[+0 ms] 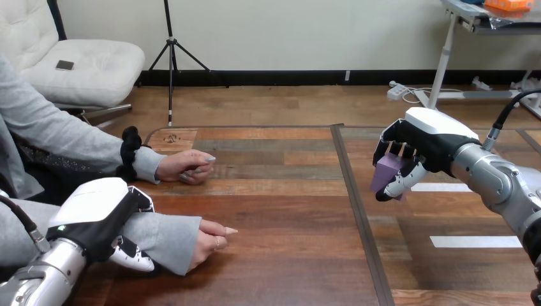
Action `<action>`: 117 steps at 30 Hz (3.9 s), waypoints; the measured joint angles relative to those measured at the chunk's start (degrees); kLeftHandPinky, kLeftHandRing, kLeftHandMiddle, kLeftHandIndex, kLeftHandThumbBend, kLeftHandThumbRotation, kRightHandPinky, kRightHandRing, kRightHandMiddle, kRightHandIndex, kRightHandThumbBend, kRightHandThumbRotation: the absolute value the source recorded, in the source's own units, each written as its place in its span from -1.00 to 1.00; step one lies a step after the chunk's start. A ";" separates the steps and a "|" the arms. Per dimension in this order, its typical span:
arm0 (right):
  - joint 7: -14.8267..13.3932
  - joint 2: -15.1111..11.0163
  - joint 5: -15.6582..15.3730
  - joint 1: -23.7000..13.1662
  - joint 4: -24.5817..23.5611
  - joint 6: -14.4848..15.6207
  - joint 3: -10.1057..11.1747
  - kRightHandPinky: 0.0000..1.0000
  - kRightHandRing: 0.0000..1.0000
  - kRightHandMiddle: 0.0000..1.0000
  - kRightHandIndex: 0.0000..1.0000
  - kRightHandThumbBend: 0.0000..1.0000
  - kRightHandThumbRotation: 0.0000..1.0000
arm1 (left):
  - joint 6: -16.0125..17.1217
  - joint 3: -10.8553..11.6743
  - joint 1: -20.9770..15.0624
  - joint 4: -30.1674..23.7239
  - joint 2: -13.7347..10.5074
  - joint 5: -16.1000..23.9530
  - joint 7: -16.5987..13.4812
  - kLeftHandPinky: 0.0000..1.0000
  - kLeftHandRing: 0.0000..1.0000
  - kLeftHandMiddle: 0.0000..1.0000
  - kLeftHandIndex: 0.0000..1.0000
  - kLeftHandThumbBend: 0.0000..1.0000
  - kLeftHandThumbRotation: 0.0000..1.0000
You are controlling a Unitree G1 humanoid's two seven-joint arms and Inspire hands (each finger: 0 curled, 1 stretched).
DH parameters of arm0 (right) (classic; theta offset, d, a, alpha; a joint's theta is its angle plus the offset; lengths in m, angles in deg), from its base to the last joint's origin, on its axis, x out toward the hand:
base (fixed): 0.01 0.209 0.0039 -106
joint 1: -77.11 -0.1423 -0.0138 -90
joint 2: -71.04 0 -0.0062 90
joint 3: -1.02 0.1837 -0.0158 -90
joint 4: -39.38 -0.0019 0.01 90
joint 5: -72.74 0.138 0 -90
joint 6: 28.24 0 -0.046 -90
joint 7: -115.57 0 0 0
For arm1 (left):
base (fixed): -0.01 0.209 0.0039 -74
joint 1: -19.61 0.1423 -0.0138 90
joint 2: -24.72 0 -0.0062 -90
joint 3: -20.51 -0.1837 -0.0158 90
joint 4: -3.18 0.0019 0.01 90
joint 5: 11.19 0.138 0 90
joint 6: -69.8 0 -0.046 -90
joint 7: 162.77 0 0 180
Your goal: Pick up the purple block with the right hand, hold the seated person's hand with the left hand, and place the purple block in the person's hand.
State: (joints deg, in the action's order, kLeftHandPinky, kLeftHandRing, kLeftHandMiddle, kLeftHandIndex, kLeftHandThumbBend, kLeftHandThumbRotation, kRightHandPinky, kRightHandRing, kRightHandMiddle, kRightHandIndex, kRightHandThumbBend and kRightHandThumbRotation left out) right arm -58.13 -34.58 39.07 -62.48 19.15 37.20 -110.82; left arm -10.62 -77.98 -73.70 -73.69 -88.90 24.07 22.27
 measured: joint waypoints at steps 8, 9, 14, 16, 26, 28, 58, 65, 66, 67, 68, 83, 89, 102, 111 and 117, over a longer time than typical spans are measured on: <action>0.00 0.00 0.00 0.00 0.00 0.01 0.00 -0.24 -0.12 -0.04 -0.08 0.48 -1.00 | -1.09 0.61 1.25 -2.66 0.00 -0.05 0.51 -0.46 -0.36 -0.29 -0.29 0.57 -1.00; 0.00 0.00 0.00 0.00 0.00 0.01 0.00 -0.25 -0.13 -0.05 -0.08 0.48 -1.00 | -1.14 0.64 1.35 -2.87 0.00 -0.05 0.52 -0.47 -0.36 -0.29 -0.29 0.57 -1.00; 0.00 0.00 0.00 0.00 0.00 0.00 0.00 -0.28 -0.15 -0.07 -0.09 0.49 -1.00 | -1.26 0.87 1.87 -3.87 0.00 -0.05 0.56 -0.49 -0.38 -0.30 -0.29 0.55 -1.00; 0.00 0.00 -0.02 0.00 0.00 -0.01 0.00 -0.27 -0.15 -0.07 -0.09 0.49 -1.00 | -1.26 1.06 2.10 -4.31 0.00 -0.14 0.61 -0.49 -0.38 -0.31 -0.29 0.54 -1.00; -0.02 0.00 -0.05 0.00 0.00 -0.01 0.00 -0.26 -0.13 -0.04 -0.09 0.49 -1.00 | -1.16 1.92 2.46 -6.08 0.01 -0.71 0.48 -0.53 -0.43 -0.35 -0.32 0.57 -1.00; -0.02 0.00 -0.05 0.00 0.00 -0.01 0.00 -0.25 -0.13 -0.04 -0.09 0.48 -1.00 | -1.03 2.07 2.46 -6.33 0.02 -0.72 0.10 -0.54 -0.44 -0.36 -0.33 0.57 -1.00; -0.04 0.00 -0.03 0.00 0.00 -0.25 0.00 -0.20 -0.10 -0.01 -0.08 0.47 -1.00 | 2.90 4.01 2.45 -6.96 0.31 -1.07 -3.32 -0.64 -0.52 -0.42 -0.40 0.41 -1.00; -0.04 0.01 0.06 0.00 0.00 -0.35 0.00 -0.21 -0.10 -0.02 -0.08 0.47 -1.00 | 2.94 4.23 2.45 -7.08 0.60 -1.08 -3.56 -0.64 -0.52 -0.43 -0.40 0.41 -1.00; -0.03 0.01 0.07 0.00 0.00 -0.36 0.00 -0.20 -0.09 -0.02 -0.08 0.46 -1.00 | 2.95 4.24 2.45 -7.08 0.65 -1.08 -3.68 -0.64 -0.52 -0.43 -0.40 0.42 -1.00; -0.03 0.01 0.07 0.00 0.00 -0.37 0.00 -0.20 -0.09 -0.02 -0.08 0.46 -1.00 | 2.96 4.26 2.45 -7.08 0.73 -1.08 -3.77 -0.64 -0.52 -0.42 -0.40 0.43 -1.00; -0.03 0.01 0.07 0.00 0.00 -0.37 0.00 -0.20 -0.09 -0.02 -0.08 0.46 -1.00 | 2.96 4.29 2.45 -7.09 0.82 -1.08 -3.87 -0.64 -0.52 -0.42 -0.40 0.43 -1.00; -0.03 0.02 0.07 0.00 0.00 -1.14 0.00 -0.17 -0.08 -0.02 -0.09 0.47 -1.00 | 2.97 4.60 2.40 -7.09 2.33 -1.08 -4.12 -0.63 -0.51 -0.41 -0.38 0.42 -1.00; -0.03 0.05 0.07 0.00 0.00 -1.53 0.00 -0.18 -0.08 -0.02 -0.09 0.47 -1.00 | 2.97 4.60 2.38 -7.09 2.80 -1.07 -4.12 -0.62 -0.50 -0.40 -0.38 0.38 -1.00; -0.03 0.13 0.07 0.00 0.00 -1.53 0.00 -0.17 -0.08 -0.01 -0.08 0.46 -1.00 | 2.77 4.59 2.06 -7.10 4.68 -0.30 -4.12 -0.61 -0.50 -0.40 -0.37 0.36 -1.00; -0.02 0.27 0.07 0.00 0.00 -1.53 0.00 -0.20 -0.10 -0.02 -0.08 0.45 -1.00 | 2.38 4.57 1.72 -7.09 6.42 1.22 -4.12 -0.61 -0.51 -0.42 -0.38 0.34 -1.00; -0.02 0.39 0.06 0.00 0.00 -1.48 -0.01 -0.19 -0.10 -0.01 -0.07 0.46 -1.00 | 2.34 4.50 1.51 -7.09 7.49 1.46 -4.12 -0.62 -0.51 -0.42 -0.39 0.34 -1.00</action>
State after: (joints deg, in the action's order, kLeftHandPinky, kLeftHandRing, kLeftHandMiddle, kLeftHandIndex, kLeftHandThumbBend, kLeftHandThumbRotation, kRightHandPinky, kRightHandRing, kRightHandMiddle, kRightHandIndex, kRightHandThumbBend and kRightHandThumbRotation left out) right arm -58.14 -34.19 39.13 -62.48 19.15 35.72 -110.82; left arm -8.28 -73.48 -72.19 -80.77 -81.41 25.52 18.15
